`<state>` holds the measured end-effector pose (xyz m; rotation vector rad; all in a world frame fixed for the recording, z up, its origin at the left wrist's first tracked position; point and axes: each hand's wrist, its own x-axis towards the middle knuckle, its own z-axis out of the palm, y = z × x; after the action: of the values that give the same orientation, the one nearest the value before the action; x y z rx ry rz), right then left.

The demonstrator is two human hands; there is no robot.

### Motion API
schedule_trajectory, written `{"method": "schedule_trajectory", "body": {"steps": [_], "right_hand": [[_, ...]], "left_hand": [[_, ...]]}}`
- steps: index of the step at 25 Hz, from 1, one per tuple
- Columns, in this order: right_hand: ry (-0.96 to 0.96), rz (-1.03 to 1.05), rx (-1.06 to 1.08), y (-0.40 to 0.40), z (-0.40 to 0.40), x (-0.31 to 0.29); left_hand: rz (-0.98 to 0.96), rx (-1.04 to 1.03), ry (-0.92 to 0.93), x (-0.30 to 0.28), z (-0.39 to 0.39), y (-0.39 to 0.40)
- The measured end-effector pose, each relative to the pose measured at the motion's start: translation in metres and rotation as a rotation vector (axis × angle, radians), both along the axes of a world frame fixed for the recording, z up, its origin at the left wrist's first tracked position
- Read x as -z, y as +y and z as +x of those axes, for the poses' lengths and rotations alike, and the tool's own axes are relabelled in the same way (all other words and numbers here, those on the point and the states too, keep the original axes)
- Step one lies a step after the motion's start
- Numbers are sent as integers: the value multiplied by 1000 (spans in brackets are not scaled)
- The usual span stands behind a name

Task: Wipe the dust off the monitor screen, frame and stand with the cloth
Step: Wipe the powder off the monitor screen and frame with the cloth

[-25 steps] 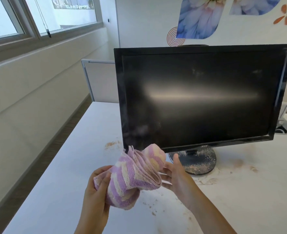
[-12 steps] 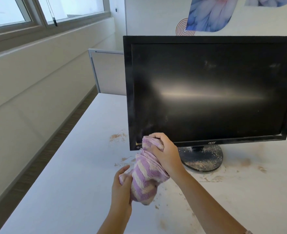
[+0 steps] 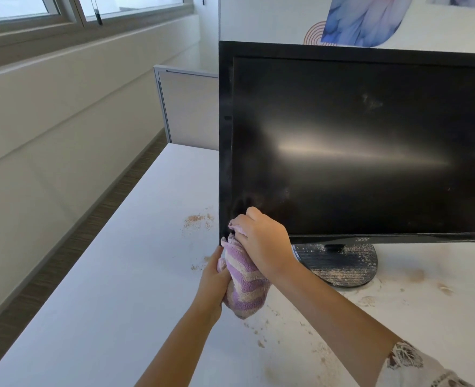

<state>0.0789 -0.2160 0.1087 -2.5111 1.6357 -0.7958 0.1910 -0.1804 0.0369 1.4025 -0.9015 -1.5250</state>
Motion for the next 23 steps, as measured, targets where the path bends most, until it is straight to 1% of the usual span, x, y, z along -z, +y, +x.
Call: {"method": "schedule_trajectory", "body": {"steps": [5,8,10,14,15,16,19,21,23], "right_hand": [[222,47,-41,6,4,1],[296,110,-44,7,8,-1],[367,136,-57,6,10,-8],[569,209,-143,-6,7,-29],[592,221,-138,-10,4,-33],[569,233,-92,-11,-1,-36],[320,240,146,-2,-14,-33],[266,261,195,8,-12,-26],[241,281,185,11,-7,-22]], "left_hand": [[-30,18,-30,3,-3,2],[-27,11,-28,3,-4,2],[-19,4,-6,0,-4,2],[3,4,96,-6,-6,5],[4,3,115,-7,-6,6],[-2,0,117,-7,-6,7],[-14,-60,9,-5,-3,12],[-40,-85,-84,-5,-2,16],[-76,-71,-131,-6,-4,18]]}}
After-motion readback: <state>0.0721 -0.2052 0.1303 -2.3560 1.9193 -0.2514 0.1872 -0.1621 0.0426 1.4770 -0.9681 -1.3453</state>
